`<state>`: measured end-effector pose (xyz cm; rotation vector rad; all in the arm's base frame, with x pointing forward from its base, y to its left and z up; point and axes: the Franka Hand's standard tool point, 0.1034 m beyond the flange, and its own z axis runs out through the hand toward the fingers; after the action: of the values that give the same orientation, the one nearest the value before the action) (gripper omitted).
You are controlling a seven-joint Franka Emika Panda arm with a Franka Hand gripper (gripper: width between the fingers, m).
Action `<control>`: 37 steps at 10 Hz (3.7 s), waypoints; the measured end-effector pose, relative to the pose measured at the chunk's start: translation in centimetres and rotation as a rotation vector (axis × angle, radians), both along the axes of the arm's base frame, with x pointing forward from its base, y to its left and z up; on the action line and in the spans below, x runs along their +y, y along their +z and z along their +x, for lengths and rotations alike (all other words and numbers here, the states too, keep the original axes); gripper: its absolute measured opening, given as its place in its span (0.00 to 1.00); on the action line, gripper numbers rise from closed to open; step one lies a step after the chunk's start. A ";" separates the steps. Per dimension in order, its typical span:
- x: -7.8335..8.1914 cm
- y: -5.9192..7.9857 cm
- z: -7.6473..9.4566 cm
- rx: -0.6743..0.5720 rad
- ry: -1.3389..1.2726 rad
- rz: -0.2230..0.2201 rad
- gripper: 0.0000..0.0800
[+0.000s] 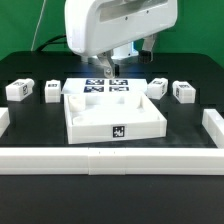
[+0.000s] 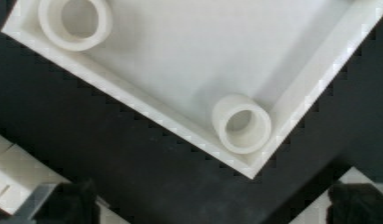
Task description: Assemble one leg
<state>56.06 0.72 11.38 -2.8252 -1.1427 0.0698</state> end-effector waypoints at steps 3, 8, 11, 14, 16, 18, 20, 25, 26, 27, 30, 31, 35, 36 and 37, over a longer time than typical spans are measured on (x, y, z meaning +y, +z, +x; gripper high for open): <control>0.0 0.0 0.0 0.000 0.000 0.000 0.81; -0.3 -0.9 -1.4 -0.080 0.176 -0.003 0.81; -0.8 -2.1 -2.8 -0.106 0.384 -0.001 0.81; -1.1 -2.8 -3.8 -0.090 0.362 0.006 0.81; -1.4 -3.0 -4.0 -0.091 0.420 0.010 0.81; -2.6 -3.9 -5.2 -0.107 0.616 0.008 0.81; -2.8 -4.4 -6.6 -0.081 0.743 -0.007 0.81; -2.9 -4.8 -7.3 -0.055 0.816 -0.022 0.81; -2.9 -4.9 -7.4 -0.055 0.826 -0.021 0.81; -3.1 -5.4 -8.3 -0.045 0.856 -0.011 0.81; -3.1 -8.8 -12.2 -0.039 0.893 0.016 0.81; -3.1 -9.2 -12.3 -0.038 0.891 0.019 0.81; -3.6 -9.4 -12.3 -0.032 0.884 0.021 0.81; -3.5 -9.6 -12.4 -0.030 0.883 0.022 0.66; -3.5 -9.6 -12.4 -0.029 0.882 0.023 0.49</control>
Offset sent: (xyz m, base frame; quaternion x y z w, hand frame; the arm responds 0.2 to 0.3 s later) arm 0.0000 0.0000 0.0000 0.0000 0.0000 0.0000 1.0000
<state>43.65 -2.82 1.79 -2.0774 -2.2550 0.0718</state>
